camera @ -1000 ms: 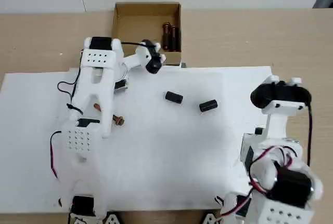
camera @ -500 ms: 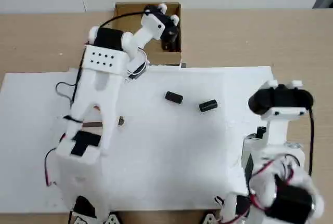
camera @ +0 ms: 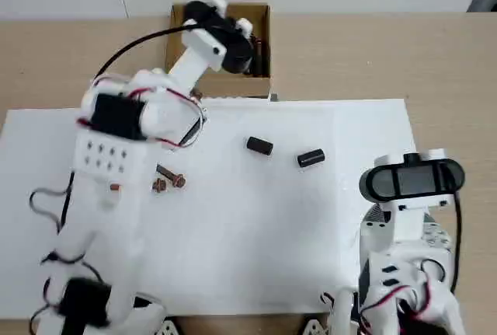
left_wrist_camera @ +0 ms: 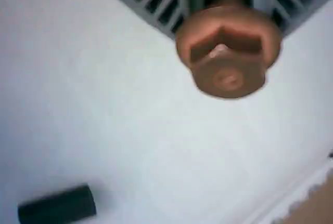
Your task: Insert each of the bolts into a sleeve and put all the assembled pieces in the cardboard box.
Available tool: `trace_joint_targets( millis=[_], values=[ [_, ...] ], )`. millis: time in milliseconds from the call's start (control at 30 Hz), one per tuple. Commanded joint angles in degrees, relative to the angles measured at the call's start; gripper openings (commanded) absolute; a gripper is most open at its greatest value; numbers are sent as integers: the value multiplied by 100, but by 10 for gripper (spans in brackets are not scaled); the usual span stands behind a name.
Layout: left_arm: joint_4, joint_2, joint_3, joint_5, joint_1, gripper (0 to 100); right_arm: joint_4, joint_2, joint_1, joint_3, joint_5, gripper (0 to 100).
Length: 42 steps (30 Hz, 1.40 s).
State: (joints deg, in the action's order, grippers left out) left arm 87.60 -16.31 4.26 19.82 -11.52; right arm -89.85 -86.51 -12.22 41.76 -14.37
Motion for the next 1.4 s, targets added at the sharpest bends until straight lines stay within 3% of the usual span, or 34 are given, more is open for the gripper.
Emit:
trace_joint_targets(
  millis=[0,333,600,1067,1233,1367],
  values=[
    [-905,-1037,-998,-387,-18,5,532,-312,-22,448,-18,3],
    [-2857,-3042,-3521,-1407,26,5,1077,-1692,-13,2013,-18,3],
    [-4255,-4589,-5297,-2523,26,5,1226,-1727,119,2444,-9,2],
    [-4316,-6171,-6484,-4519,-26,6,3380,-1727,2730,3868,-9,2],
    [-4316,-6716,-6633,-5407,-26,6,3538,-1727,3415,4026,-9,2],
    [-4325,-7279,-6897,-5503,-114,6,3538,-1727,3864,4026,-9,2]
  ],
)
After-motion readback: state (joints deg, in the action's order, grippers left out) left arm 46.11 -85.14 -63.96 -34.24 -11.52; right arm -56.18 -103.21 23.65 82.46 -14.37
